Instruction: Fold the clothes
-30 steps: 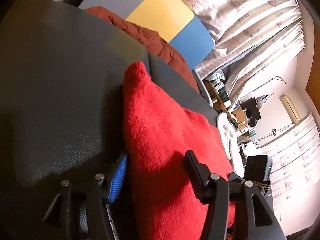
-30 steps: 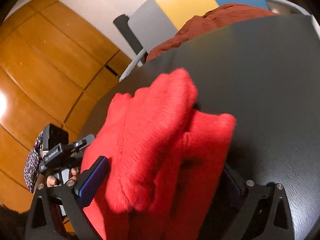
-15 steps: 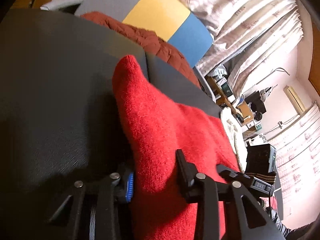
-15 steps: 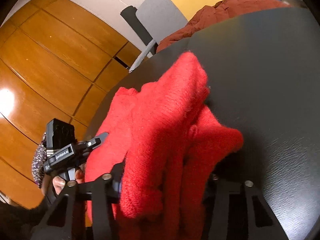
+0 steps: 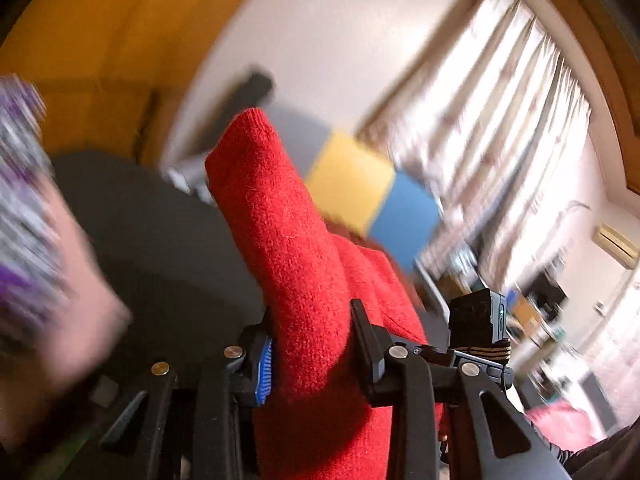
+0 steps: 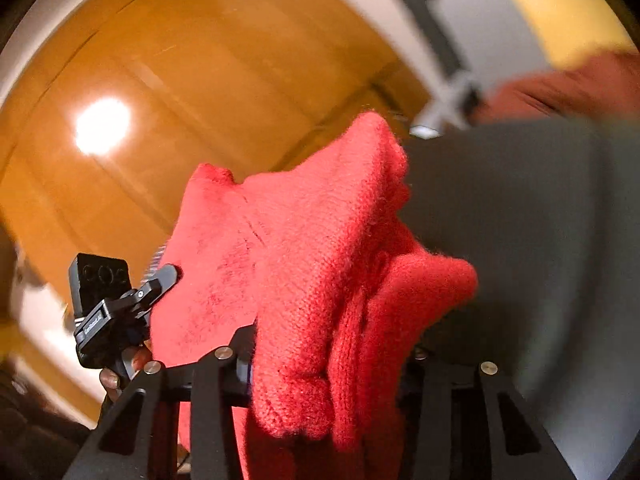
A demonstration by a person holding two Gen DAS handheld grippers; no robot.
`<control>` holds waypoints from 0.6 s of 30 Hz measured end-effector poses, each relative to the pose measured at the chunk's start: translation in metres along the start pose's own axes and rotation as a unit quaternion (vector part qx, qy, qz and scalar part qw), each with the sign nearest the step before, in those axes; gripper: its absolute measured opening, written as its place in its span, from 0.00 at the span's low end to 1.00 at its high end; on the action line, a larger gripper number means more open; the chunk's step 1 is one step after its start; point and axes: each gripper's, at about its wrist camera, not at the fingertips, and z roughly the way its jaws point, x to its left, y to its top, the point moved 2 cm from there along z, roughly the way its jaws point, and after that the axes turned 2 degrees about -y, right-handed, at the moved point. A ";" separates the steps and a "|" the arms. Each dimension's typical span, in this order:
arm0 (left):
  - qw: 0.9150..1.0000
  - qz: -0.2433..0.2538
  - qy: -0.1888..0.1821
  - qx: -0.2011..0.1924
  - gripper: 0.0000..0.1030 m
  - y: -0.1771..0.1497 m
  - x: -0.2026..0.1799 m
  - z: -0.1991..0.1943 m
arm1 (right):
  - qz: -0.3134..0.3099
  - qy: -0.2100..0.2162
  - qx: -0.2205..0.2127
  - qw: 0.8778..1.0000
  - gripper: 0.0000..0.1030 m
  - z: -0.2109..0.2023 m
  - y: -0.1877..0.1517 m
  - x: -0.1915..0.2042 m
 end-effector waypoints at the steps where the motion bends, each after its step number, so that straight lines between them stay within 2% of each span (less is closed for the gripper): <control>1: 0.999 0.004 0.015 -0.028 0.31 0.012 0.002 -0.020 | -0.024 0.019 0.004 1.000 0.43 0.014 0.018 0.018; 4: 0.990 0.006 0.081 -0.115 0.31 0.047 0.014 -0.086 | -0.090 0.074 0.016 0.993 0.43 0.058 0.067 0.072; 7: 0.972 -0.010 0.155 -0.177 0.31 0.074 0.033 -0.137 | -0.147 0.123 0.040 0.981 0.43 0.114 0.103 0.131; 9: 0.956 -0.035 0.202 -0.209 0.31 0.087 0.052 -0.168 | -0.173 0.151 0.062 0.971 0.43 0.157 0.118 0.165; 12: 0.934 -0.092 0.263 -0.224 0.31 0.095 0.094 -0.198 | -0.184 0.178 0.111 0.960 0.43 0.221 0.124 0.195; 13: 0.929 -0.113 0.277 -0.218 0.31 0.094 0.109 -0.201 | -0.179 0.180 0.132 0.958 0.43 0.243 0.121 0.197; 15: 0.916 -0.179 0.306 -0.187 0.31 0.086 0.152 -0.195 | -0.178 0.158 0.176 0.955 0.44 0.287 0.108 0.192; 16: 0.908 -0.210 0.318 -0.173 0.32 0.082 0.172 -0.193 | -0.175 0.141 0.200 0.954 0.48 0.309 0.099 0.186; 18: 0.898 -0.249 0.320 -0.168 0.35 0.072 0.207 -0.189 | -0.157 0.140 0.212 0.954 0.52 0.332 0.090 0.171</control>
